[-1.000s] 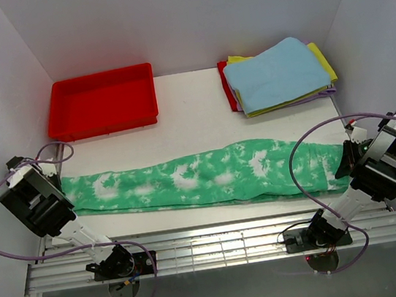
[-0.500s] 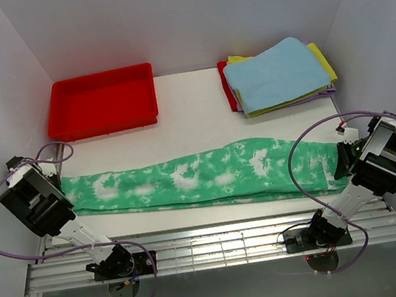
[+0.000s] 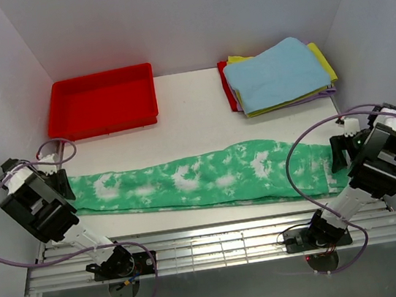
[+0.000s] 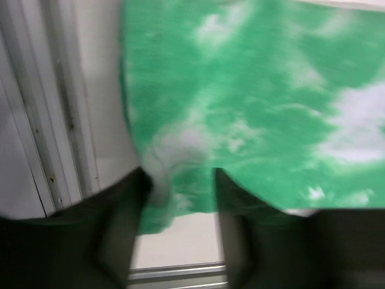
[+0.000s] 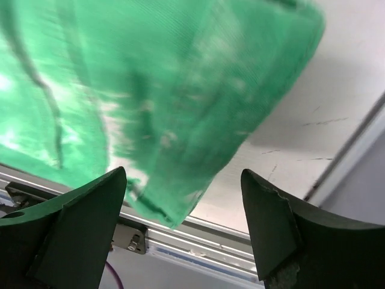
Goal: Fold and stack the trousers
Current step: Fold the trousers
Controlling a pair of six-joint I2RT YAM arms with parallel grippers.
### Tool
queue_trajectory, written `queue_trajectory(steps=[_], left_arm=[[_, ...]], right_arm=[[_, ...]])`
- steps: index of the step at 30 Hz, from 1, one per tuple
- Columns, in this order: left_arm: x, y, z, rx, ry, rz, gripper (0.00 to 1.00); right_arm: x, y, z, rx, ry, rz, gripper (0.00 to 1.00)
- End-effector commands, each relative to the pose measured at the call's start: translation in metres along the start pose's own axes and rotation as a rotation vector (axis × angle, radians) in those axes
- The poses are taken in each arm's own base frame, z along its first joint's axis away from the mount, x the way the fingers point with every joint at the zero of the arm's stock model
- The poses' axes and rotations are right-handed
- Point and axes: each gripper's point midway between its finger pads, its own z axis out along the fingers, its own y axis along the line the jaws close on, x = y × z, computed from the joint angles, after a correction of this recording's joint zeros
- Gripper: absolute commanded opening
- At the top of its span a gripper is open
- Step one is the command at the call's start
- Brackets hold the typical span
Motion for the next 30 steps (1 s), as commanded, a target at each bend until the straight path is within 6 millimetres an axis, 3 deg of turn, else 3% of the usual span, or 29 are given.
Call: queue_trajectory(steps=[1,3,6,7,9,10,11,13,14,15,16,17,21,22,25,27,30], left_arm=[[-0.037,-0.056,-0.060,0.191,-0.240,0.158,0.68],[-0.057,-0.064,-0.094,0.175,-0.341,0.251,0.77],[-0.080,-0.090,-0.132,0.215,-0.470,0.366,0.80],[-0.087,-0.104,-0.136,0.239,-0.494,0.409,0.81],[-0.097,-0.132,-0.145,0.283,-0.533,0.477,0.82],[-0.103,-0.158,-0.139,0.323,-0.531,0.542,0.82],[-0.105,-0.172,-0.135,0.341,-0.525,0.562,0.82],[-0.107,-0.208,-0.126,0.420,-0.529,0.608,0.81],[-0.106,-0.220,-0.123,0.447,-0.530,0.626,0.81],[-0.114,-0.227,-0.122,0.442,-0.560,0.658,0.81],[-0.108,-0.245,-0.112,0.475,-0.536,0.661,0.80],[-0.108,-0.253,-0.108,0.483,-0.536,0.673,0.81],[-0.105,-0.286,-0.091,0.508,-0.499,0.727,0.80],[-0.104,-0.296,-0.088,0.520,-0.486,0.743,0.80],[-0.109,-0.304,-0.080,0.520,-0.480,0.706,0.82],[-0.111,-0.302,-0.070,0.513,-0.437,0.643,0.82],[-0.099,-0.297,-0.038,0.488,-0.293,0.599,0.77]], right_arm=[[-0.042,0.032,-0.043,-0.019,-0.142,-0.147,0.82],[-0.068,0.057,-0.060,-0.034,-0.218,-0.247,0.82],[-0.100,0.101,-0.069,-0.085,-0.283,-0.379,0.81],[-0.114,0.110,-0.073,-0.086,-0.314,-0.412,0.80],[-0.138,0.143,-0.062,-0.125,-0.319,-0.491,0.77],[-0.152,0.154,-0.064,-0.134,-0.334,-0.497,0.73],[-0.168,0.171,-0.051,-0.166,-0.327,-0.534,0.71],[-0.195,0.189,-0.050,-0.200,-0.357,-0.550,0.63],[-0.207,0.200,-0.032,-0.224,-0.335,-0.565,0.61],[-0.214,0.205,-0.026,-0.229,-0.326,-0.569,0.59],[-0.220,0.207,-0.020,-0.236,-0.318,-0.572,0.57],[-0.230,0.222,-0.005,-0.256,-0.290,-0.591,0.56],[-0.240,0.238,0.028,-0.310,-0.218,-0.607,0.63],[-0.239,0.243,0.036,-0.315,-0.195,-0.619,0.68],[-0.231,0.248,0.058,-0.310,-0.138,-0.656,0.71],[-0.223,0.248,0.068,-0.307,-0.109,-0.685,0.66],[-0.208,0.256,0.075,-0.316,-0.075,-0.728,0.45]])
